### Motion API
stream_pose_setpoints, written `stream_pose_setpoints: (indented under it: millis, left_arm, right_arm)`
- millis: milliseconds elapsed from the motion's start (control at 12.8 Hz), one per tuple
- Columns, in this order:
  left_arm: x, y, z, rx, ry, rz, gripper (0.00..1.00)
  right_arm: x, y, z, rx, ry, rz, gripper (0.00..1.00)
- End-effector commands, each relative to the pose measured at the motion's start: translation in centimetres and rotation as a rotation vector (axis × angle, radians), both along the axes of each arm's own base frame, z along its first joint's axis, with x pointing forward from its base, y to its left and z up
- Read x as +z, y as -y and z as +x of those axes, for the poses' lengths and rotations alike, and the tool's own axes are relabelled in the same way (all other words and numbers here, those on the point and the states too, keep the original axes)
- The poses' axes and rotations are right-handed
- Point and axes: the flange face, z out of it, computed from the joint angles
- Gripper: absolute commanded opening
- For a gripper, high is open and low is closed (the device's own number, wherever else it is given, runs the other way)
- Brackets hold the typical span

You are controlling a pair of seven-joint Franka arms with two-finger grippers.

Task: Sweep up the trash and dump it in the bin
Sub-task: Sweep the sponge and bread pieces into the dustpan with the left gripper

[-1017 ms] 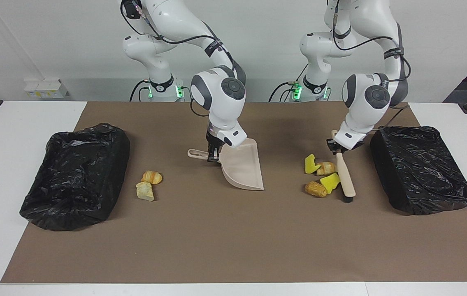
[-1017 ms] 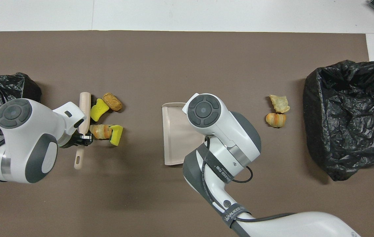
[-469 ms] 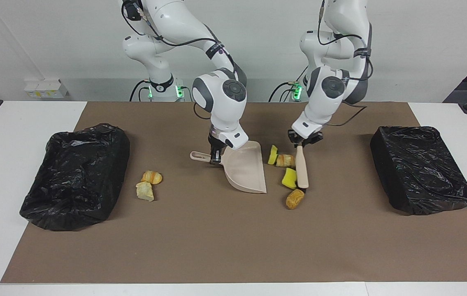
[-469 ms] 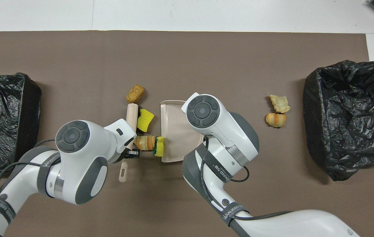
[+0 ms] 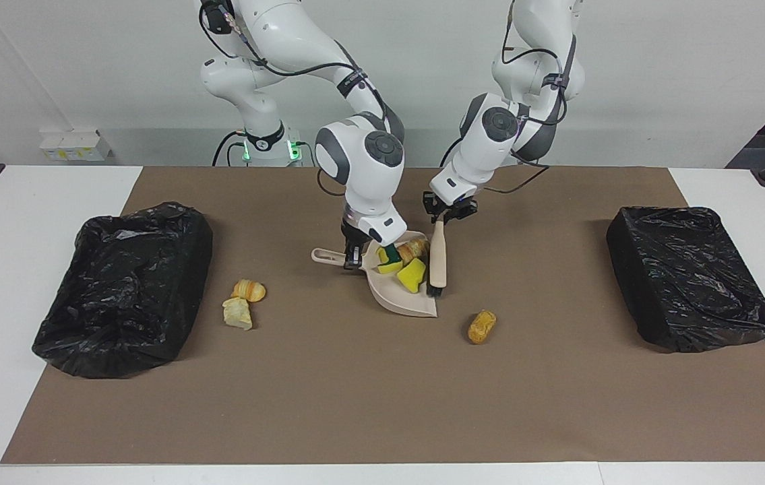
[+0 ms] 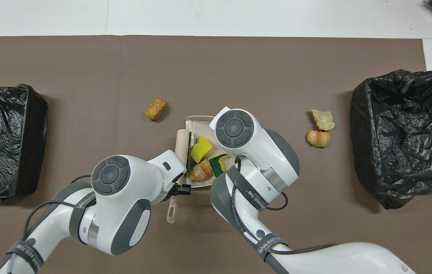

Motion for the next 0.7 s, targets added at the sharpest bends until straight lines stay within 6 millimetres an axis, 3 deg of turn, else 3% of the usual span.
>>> stream_pose_setpoints:
  millis: [0, 156, 235, 313, 469, 548, 626]
  left_arm:
    - [4.9, -1.7, 0.6, 0.002, 0.016, -0.024, 0.00]
    - [8.1, -4.5, 4.7, -0.091, 0.093, 0.141, 0.00]
    - [8.6, -4.8, 6.7, -0.127, 0.115, 0.209, 0.00]
    - [8.5, -7.0, 9.6, -0.126, 0.118, 0.245, 0.00]
    - [5.9, -8.9, 13.7, -0.188, 0.124, 0.291, 0.00]
    - [4.8, -11.9, 15.9, -0.213, 0.135, 0.319, 0.00]
    - [3.8, -12.7, 17.0, -0.224, 0.146, 0.317, 0.00]
  right_arm:
    - [-0.5, 0.0, 0.3, -0.025, 0.024, -0.001, 0.00]
    - [-0.4, 0.1, 0.3, -0.028, 0.022, -0.005, 0.00]
    - [-0.2, 0.0, 0.3, -0.026, 0.023, -0.007, 0.00]
    - [-0.1, 0.1, 0.4, -0.030, 0.021, -0.009, 0.00]
    - [-0.1, 0.4, 0.5, -0.036, 0.022, -0.010, 0.00]
    - [0.0, 0.4, 0.5, -0.039, 0.024, -0.009, 0.00]
    - [-0.1, 0.4, 0.5, -0.051, 0.026, -0.011, 0.00]
